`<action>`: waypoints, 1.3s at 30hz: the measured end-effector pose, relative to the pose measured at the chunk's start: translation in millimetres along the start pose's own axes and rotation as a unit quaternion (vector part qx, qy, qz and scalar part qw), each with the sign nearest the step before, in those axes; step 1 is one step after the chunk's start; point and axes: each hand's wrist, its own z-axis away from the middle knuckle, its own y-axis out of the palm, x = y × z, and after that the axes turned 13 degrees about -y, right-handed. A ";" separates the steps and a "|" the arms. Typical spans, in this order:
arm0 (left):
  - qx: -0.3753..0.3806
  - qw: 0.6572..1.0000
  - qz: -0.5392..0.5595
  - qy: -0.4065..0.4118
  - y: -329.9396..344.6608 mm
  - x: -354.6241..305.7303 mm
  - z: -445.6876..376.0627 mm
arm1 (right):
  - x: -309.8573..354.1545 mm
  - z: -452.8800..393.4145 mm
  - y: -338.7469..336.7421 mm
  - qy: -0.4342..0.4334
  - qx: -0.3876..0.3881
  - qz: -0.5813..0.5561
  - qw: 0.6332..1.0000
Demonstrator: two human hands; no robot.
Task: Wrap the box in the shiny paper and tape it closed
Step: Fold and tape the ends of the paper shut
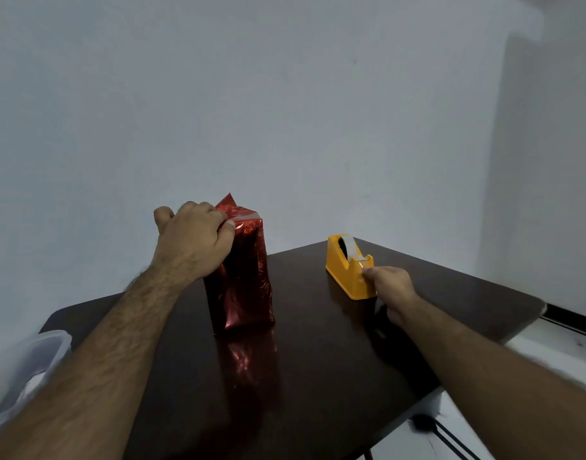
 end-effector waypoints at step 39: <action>0.024 1.000 0.016 -0.012 -5.4 -5.9 3.7 | 184.4 27.7 100.6 -0.344 0.264 0.046 0.900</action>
